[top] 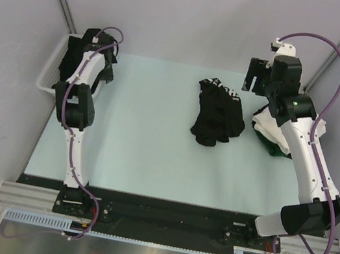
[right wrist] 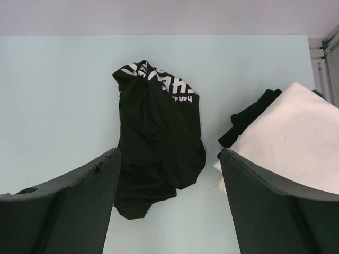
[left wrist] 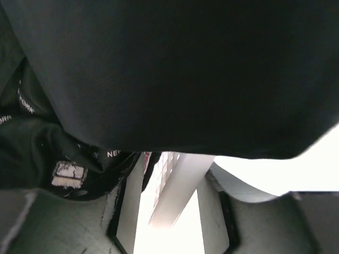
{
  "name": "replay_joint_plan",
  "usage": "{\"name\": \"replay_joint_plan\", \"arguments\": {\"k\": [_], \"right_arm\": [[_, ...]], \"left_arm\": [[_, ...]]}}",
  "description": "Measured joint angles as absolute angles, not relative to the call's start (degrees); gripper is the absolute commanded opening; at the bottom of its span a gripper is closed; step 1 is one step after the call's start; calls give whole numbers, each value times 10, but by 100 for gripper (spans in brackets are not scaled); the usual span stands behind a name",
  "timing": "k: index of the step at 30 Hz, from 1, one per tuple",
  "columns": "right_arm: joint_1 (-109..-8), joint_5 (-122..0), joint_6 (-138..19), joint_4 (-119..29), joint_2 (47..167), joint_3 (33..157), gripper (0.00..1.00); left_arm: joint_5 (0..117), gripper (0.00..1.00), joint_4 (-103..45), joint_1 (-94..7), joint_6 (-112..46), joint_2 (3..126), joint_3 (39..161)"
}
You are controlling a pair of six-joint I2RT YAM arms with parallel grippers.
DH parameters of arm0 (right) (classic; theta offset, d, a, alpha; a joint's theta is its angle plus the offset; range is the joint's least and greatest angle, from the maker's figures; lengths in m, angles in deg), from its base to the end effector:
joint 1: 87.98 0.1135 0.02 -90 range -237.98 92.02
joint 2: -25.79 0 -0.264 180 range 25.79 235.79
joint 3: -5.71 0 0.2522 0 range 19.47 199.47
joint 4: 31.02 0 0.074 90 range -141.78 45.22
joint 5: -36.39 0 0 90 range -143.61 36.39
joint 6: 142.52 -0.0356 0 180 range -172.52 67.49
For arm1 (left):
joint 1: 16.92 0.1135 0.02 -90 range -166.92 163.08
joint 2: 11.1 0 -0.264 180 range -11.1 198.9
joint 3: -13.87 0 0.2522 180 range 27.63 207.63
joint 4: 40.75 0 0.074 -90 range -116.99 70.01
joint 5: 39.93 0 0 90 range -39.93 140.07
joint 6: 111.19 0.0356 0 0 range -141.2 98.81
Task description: Fold and stack the t-shirts
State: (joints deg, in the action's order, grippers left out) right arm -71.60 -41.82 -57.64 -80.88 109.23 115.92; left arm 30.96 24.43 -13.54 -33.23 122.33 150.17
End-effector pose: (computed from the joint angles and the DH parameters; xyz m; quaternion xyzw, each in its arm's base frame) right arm 0.3044 0.0819 0.4467 -0.0251 0.8315 0.0181 0.5547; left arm 0.5018 0.0413 0.2225 -0.1678 0.9435 0.1429 0.2475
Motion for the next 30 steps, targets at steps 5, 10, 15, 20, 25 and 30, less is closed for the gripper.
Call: {"name": "replay_joint_plan", "arguments": {"k": [5,10,15,20,25,30], "right_arm": [[-716,-426,-585,-803,1093,1159,81],[-716,-433,-593,-795,1093,1157,82],[-716,-446,-599,-783,1095,1121,83],[-716,-459,-607,-788,1136,1105,78],[-716,-468,-616,-790,1204,1096,77],[-716,-484,-630,-793,1228,1087,80]], "left_arm": [[313,47,248,-131,-346,1214,1482],[366,49,240,-120,-343,1188,1451],[382,52,238,-117,-329,1117,1397],[365,58,236,-131,-315,1017,1389],[353,59,192,-161,-301,907,1355],[355,57,177,-167,-297,898,1316]]}}
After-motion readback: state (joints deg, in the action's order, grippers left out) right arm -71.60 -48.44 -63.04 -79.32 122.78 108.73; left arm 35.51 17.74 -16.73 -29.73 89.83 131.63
